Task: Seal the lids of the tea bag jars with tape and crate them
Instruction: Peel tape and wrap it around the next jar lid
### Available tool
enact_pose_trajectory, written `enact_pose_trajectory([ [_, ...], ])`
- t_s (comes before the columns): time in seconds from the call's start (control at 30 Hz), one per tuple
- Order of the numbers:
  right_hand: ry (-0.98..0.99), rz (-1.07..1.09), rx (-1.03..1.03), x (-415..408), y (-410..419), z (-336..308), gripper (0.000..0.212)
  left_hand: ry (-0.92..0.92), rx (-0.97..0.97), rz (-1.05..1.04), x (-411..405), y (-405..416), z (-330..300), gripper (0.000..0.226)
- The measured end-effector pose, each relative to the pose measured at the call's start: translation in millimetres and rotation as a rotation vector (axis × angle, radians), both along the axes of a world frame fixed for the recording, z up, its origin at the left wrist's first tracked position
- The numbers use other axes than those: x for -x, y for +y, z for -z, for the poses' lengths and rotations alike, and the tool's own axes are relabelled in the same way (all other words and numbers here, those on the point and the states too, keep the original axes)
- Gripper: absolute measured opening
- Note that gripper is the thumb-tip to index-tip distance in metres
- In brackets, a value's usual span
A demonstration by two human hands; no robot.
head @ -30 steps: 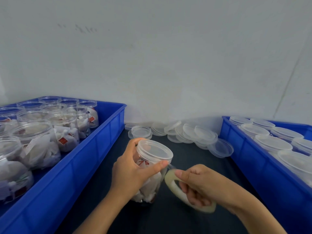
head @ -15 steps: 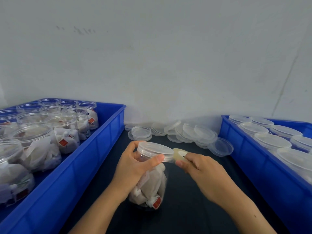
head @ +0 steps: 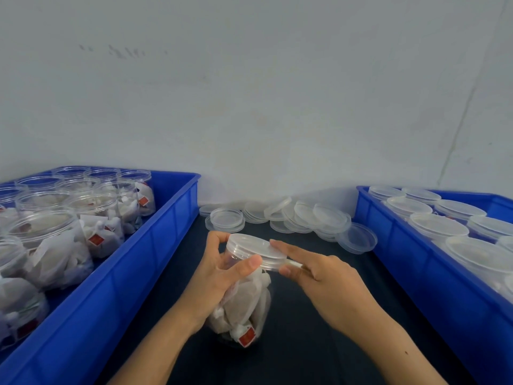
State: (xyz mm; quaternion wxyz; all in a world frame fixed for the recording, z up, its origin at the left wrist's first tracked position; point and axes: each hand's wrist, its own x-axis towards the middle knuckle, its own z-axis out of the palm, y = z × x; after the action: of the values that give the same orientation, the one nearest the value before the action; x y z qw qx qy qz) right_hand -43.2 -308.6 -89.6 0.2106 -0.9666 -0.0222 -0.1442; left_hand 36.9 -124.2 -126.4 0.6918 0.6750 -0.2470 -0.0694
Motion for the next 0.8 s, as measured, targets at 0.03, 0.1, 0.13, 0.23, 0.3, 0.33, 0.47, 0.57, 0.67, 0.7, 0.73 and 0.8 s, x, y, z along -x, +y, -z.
enact_pose_trajectory([
  [0.03, -0.003, 0.010, 0.018, 1, 0, 0, 0.041, -0.013, -0.012, -0.002, 1, -1, -1, 0.065],
  [0.1, -0.006, 0.045, 0.072, 2, 2, -1, 0.042, -0.078, -0.070, -0.067, 7, -4, -4, 0.049],
  [0.13, -0.011, 0.065, 0.107, 3, 3, -2, 0.043, -0.133, -0.117, -0.145, 9, -7, -3, 0.050],
  [0.23, -0.054, 0.114, 0.219, 4, 12, 1, 0.049, -0.319, -0.230, -0.371, 20, -16, 0, 0.077],
  [0.3, -0.089, 0.126, 0.296, 6, 17, 3, 0.052, -0.353, -0.267, -0.366, 23, -19, 3, 0.092],
  [0.33, -0.096, 0.125, 0.324, 6, 18, 4, 0.051, -0.340, -0.275, -0.349, 22, -17, 3, 0.099],
  [0.47, -0.118, 0.090, 0.282, 6, 25, 11, 0.049, -0.254, -0.281, -0.368, 12, -12, 2, 0.100],
  [0.57, -0.022, 0.088, 0.049, 4, 23, 12, 0.051, -0.260, -0.276, -0.412, 11, -12, 4, 0.080],
  [0.67, 0.194, 0.078, -0.268, 2, 16, 9, 0.057, -0.267, -0.253, -0.435, 10, -10, 5, 0.078],
  [0.7, 0.222, 0.061, -0.316, 1, 12, 8, 0.057, -0.265, -0.257, -0.439, 9, -8, 4, 0.080],
  [0.73, 0.219, 0.044, -0.331, 1, 8, 7, 0.056, -0.262, -0.265, -0.438, 8, -6, 3, 0.083],
  [0.8, 0.169, 0.021, -0.284, 2, 0, 5, 0.054, -0.259, -0.275, -0.430, 6, -3, 1, 0.087],
])
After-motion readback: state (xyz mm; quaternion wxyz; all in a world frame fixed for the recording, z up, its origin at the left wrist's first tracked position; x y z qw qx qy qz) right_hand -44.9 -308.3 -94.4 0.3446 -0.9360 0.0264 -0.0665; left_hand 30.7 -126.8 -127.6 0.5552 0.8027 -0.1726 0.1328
